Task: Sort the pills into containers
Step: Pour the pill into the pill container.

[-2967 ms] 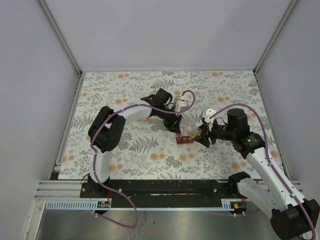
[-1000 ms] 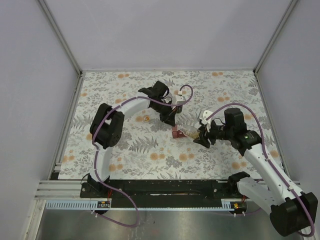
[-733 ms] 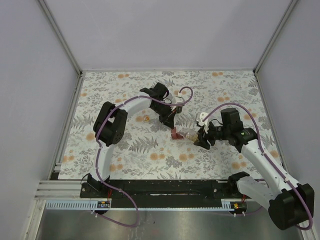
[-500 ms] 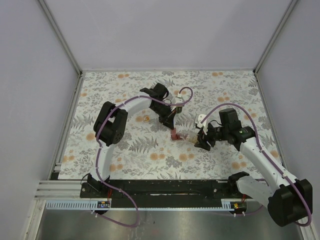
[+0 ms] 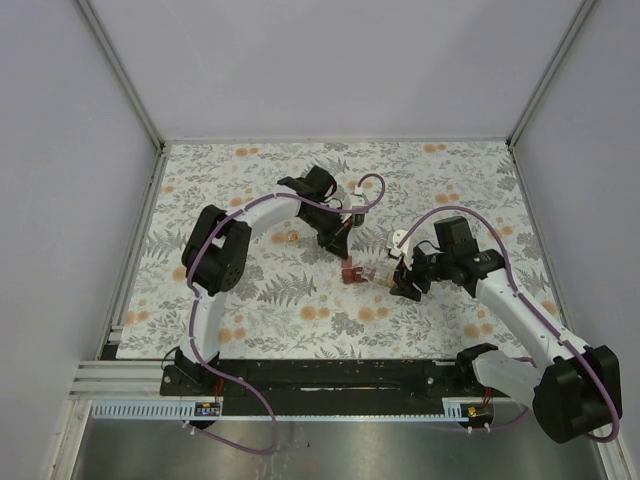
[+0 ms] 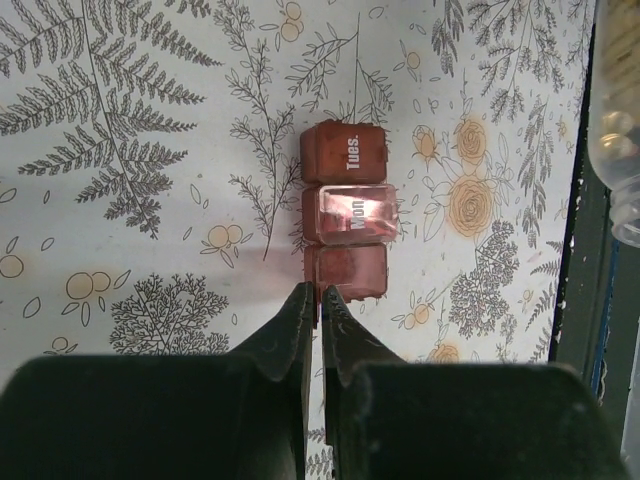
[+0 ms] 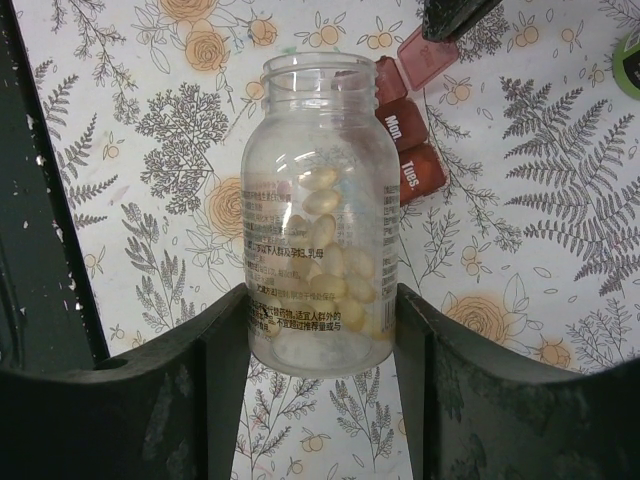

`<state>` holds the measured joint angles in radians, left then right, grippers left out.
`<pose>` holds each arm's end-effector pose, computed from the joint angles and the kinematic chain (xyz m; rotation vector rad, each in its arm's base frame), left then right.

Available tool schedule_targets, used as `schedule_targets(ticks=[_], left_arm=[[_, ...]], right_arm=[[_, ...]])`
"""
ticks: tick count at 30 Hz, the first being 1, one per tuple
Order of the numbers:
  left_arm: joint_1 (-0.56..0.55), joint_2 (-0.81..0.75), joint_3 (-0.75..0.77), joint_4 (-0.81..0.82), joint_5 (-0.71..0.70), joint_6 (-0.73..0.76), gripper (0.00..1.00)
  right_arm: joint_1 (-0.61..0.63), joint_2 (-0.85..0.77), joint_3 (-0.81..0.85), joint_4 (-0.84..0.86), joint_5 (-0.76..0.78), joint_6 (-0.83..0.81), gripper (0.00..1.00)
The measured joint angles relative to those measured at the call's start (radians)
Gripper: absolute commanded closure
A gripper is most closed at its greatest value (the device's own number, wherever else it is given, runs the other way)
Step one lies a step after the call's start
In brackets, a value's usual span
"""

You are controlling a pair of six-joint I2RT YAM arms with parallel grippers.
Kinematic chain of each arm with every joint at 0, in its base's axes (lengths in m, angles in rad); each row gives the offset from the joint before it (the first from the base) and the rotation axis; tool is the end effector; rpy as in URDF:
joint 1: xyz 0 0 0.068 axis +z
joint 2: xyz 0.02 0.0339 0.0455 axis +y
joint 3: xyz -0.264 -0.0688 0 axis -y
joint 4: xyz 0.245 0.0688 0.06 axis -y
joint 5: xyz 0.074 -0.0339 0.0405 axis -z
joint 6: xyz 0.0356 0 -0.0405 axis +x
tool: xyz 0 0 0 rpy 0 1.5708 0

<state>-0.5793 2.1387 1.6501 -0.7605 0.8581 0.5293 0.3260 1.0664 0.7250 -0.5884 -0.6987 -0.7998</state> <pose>0.3512 -0.2619 0.1818 1.5327 2.1093 -1.1997 0.1858 0.0870 0.2380 -1.4591 1.7924 0.6338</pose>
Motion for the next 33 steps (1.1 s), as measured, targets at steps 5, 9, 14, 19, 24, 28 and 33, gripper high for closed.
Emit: schedule_targets(ticks=[5, 9, 14, 19, 24, 28, 33], left_arm=[[-0.011, -0.024, -0.008, 0.023, -0.007, -0.008, 1.0], [-0.024, -0.037, -0.018, 0.045, -0.018, -0.015, 1.0], [-0.033, -0.041, -0.024, 0.057, -0.023, -0.019, 1.0], [-0.035, -0.041, -0.024, 0.061, -0.024, -0.023, 1.0], [-0.036, -0.041, -0.024, 0.065, -0.024, -0.026, 1.0], [-0.039, -0.041, -0.024, 0.068, -0.024, -0.027, 1.0], [-0.045, -0.041, -0.03, 0.079, -0.024, -0.034, 1.0]], right_arm=[[0.0, 0.009, 0.0, 0.0, 0.009, -0.013, 1.0], [0.0, 0.028, 0.0, 0.0, 0.016, -0.024, 1.0], [0.0, 0.062, 0.001, 0.0, 0.028, -0.039, 1.0], [0.0, 0.097, 0.008, -0.002, 0.034, -0.059, 1.0], [0.0, 0.142, 0.035, -0.016, 0.054, -0.084, 1.0], [0.0, 0.177, 0.058, -0.03, 0.062, -0.094, 1.0], [0.0, 0.226, 0.084, -0.051, 0.071, -0.101, 1.0]])
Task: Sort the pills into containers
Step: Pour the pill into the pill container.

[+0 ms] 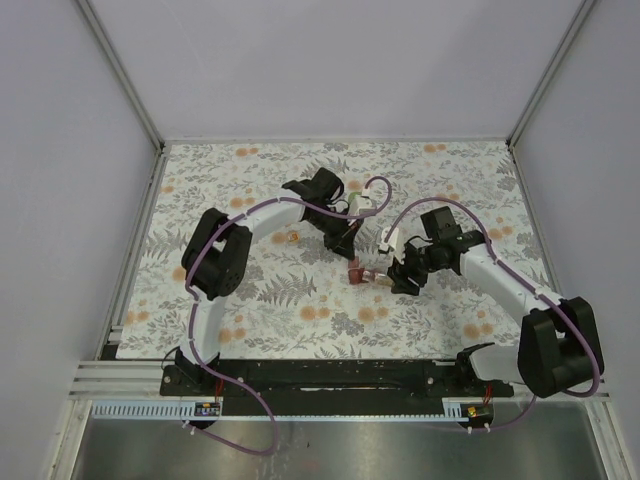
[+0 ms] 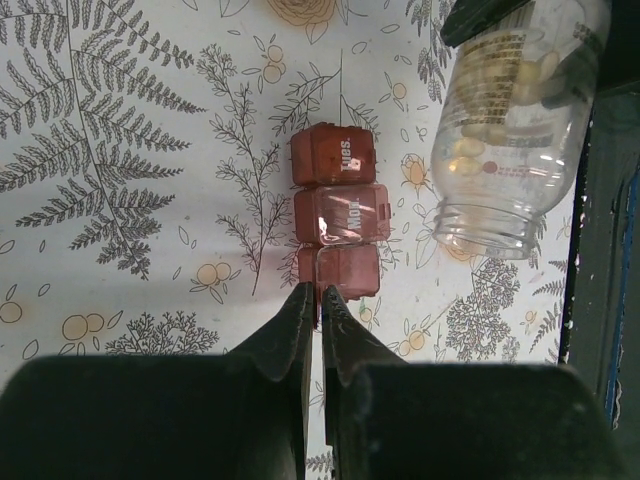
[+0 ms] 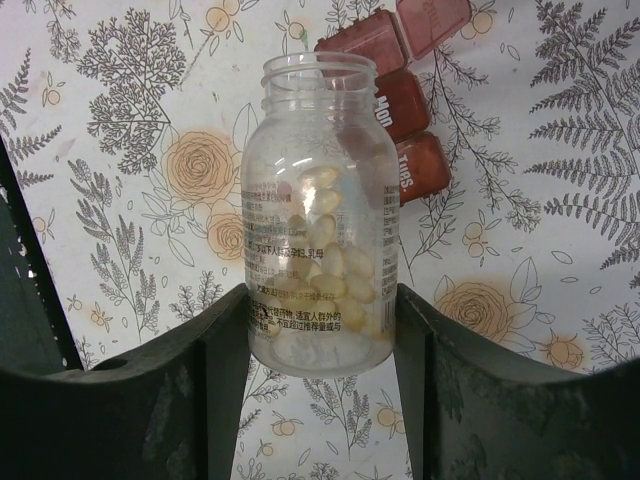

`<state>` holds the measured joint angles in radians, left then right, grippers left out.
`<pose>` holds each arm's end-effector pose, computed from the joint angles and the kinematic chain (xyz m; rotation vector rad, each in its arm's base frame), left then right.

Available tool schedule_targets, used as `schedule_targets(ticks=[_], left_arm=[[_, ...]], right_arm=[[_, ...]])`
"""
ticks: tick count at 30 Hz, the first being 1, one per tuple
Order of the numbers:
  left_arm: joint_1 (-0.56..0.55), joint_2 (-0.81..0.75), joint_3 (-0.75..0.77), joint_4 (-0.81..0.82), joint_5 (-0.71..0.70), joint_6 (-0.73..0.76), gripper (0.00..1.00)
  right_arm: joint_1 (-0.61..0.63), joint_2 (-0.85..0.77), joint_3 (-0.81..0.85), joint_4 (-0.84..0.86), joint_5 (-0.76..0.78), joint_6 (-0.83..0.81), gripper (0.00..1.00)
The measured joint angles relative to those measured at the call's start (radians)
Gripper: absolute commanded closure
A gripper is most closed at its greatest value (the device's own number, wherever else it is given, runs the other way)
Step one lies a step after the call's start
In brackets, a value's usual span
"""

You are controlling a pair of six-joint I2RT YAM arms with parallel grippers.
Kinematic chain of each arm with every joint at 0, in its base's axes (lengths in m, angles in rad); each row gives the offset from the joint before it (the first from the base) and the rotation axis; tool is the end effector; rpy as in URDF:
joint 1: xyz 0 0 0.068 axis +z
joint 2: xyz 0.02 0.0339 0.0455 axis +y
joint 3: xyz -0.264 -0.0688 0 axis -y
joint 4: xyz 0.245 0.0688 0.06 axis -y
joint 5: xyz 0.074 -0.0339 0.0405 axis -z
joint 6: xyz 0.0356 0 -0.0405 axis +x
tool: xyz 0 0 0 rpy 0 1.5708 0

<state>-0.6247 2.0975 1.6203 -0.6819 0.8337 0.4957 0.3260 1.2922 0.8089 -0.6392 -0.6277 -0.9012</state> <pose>0.3391 -0.2770 0.1927 1.5583 2.0396 -1.1638 0.2176 0.0956 0.2139 -1.5757 1.9191 0.6106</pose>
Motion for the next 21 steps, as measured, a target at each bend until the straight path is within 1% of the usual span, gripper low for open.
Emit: schedule_targets(ticks=[9, 21], left_arm=[[-0.013, 0.0, -0.004, 0.003, 0.0, -0.007, 1.0], [-0.02, 0.0, -0.004, 0.003, 0.0, -0.011, 1.0]], right_arm=[[0.015, 0.085, 0.082, -0.072, 0.04, -0.023, 1.0], [0.073, 0.132, 0.114, -0.117, 0.102, -0.043, 1.0]])
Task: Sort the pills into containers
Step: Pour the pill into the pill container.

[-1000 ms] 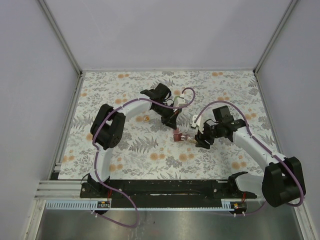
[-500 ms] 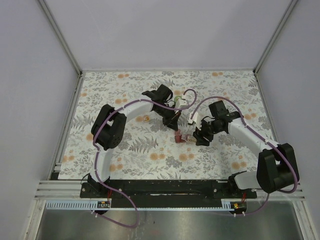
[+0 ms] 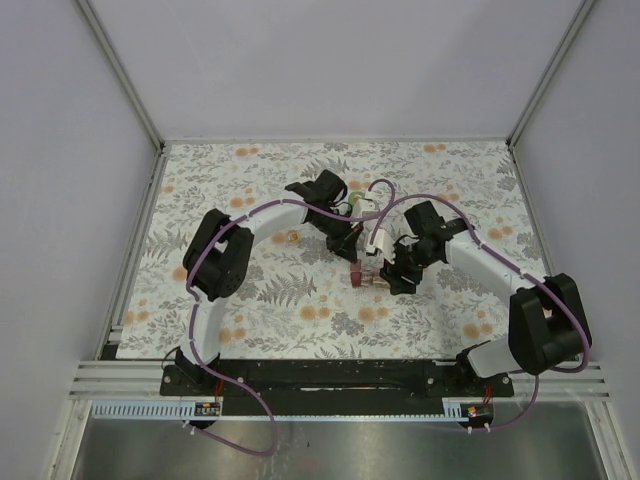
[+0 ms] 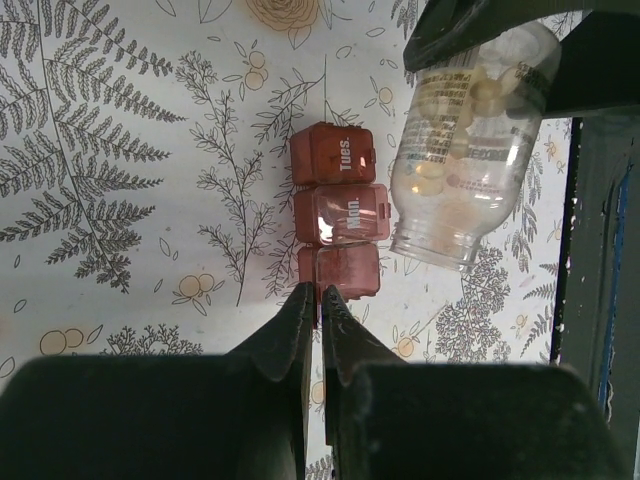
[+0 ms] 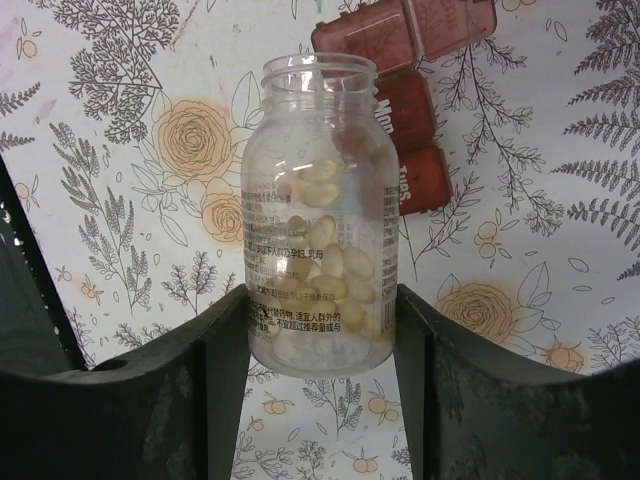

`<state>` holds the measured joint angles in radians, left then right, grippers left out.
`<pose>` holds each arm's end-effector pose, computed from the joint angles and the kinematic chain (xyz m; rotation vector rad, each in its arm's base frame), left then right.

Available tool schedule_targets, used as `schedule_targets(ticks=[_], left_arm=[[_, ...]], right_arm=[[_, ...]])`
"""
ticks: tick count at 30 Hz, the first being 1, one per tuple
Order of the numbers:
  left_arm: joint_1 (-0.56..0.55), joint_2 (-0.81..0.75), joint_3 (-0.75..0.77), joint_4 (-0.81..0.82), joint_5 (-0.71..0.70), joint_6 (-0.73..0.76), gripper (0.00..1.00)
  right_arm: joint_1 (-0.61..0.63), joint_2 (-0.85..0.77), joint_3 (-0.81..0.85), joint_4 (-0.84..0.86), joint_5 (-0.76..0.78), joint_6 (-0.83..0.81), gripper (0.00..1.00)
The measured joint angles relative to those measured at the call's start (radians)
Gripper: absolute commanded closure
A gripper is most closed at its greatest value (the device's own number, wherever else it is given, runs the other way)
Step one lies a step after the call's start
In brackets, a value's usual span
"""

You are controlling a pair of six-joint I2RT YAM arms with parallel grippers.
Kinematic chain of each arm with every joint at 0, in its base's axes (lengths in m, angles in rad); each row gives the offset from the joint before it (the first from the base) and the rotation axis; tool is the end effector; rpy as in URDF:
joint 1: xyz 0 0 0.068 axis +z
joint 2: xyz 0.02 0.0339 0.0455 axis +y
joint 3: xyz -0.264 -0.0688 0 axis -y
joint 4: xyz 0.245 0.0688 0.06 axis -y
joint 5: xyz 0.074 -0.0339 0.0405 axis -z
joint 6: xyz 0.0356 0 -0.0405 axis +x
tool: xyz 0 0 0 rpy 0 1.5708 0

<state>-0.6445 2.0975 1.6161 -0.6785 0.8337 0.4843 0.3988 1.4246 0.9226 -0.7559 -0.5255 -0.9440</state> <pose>0.3333 -0.2835 0.1917 1.5724 2.0411 -1.1752 0.2303 0.1164 0.2097 -1.7343 2.0023 0.5732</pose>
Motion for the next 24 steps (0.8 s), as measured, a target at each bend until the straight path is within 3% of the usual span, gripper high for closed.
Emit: schedule_targets(ticks=[24], left_arm=[[-0.006, 0.0, 0.0, 0.0, 0.0, -0.007, 1.0]], right_arm=[[0.043, 0.073, 0.075, -0.02, 0.098, 0.01, 1.0]])
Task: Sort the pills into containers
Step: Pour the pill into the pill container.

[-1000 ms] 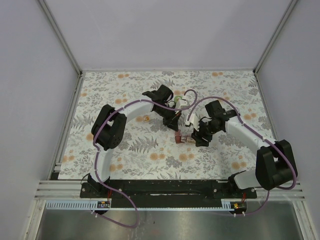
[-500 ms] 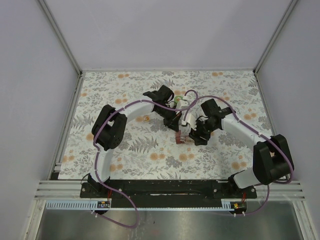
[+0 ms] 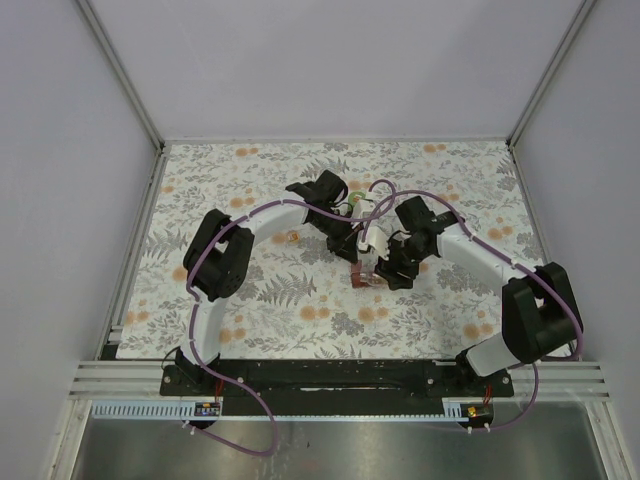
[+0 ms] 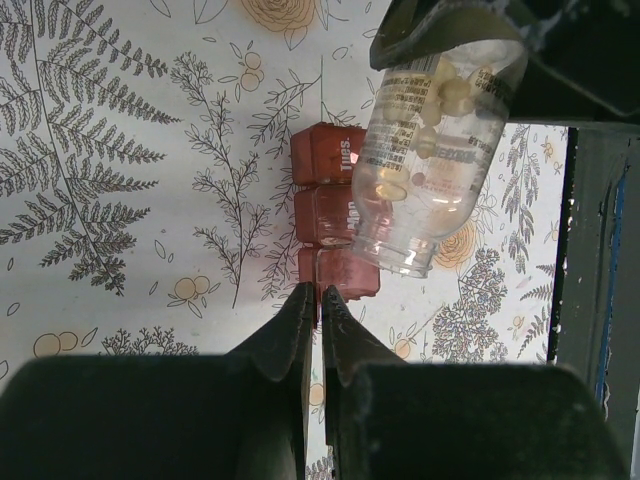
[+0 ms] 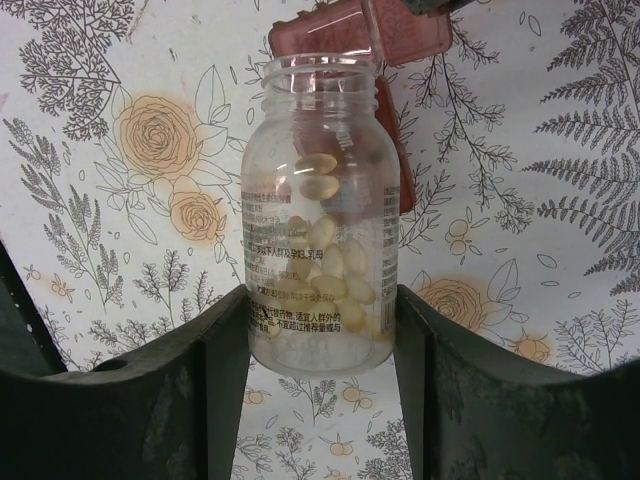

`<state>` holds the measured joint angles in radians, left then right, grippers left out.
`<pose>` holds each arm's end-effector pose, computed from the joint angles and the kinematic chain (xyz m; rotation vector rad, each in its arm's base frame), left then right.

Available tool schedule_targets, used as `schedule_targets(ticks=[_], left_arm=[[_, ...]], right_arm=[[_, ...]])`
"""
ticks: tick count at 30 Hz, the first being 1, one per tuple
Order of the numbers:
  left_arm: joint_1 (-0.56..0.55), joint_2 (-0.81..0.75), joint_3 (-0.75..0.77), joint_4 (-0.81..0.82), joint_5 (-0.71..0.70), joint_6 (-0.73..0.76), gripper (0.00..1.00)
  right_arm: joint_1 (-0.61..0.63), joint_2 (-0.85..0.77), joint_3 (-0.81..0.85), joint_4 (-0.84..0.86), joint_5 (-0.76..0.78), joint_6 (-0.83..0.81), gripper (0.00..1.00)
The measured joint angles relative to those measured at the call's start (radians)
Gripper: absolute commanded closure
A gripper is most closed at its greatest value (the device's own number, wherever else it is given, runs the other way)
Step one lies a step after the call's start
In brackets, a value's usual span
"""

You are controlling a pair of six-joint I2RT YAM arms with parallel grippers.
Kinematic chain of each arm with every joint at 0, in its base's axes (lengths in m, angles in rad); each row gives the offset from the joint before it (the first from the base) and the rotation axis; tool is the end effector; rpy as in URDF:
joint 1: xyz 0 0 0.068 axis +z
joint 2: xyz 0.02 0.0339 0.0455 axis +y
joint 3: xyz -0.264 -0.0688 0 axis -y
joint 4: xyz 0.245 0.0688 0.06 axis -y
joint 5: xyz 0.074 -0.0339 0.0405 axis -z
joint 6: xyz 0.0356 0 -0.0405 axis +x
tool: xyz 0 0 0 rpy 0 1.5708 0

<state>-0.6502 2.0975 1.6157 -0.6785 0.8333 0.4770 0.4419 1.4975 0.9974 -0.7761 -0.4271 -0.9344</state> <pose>0.3317 -0.2853 0.1916 1.5731 2.0460 -1.1794 0.2426 0.1311 0.2101 -1.7928 2.0428 0.4731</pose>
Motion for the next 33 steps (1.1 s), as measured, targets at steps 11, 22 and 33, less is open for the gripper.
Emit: schedule_targets(ticks=[11, 22, 33], left_arm=[[0.0, 0.0, -0.001, 0.0, 0.0, 0.0, 1.0], [-0.002, 0.0, -0.001, -0.002, -0.001, 0.001, 1.0], [-0.003, 0.0, -0.001, -0.003, -0.001, 0.002, 1.0]], right_arm=[[0.02, 0.009, 0.014, -0.016, 0.026, 0.0, 1.0], [0.04, 0.01, 0.023, -0.035, 0.053, 0.0, 1.0], [0.056, 0.04, 0.071, -0.061, 0.08, 0.0, 1.0]])
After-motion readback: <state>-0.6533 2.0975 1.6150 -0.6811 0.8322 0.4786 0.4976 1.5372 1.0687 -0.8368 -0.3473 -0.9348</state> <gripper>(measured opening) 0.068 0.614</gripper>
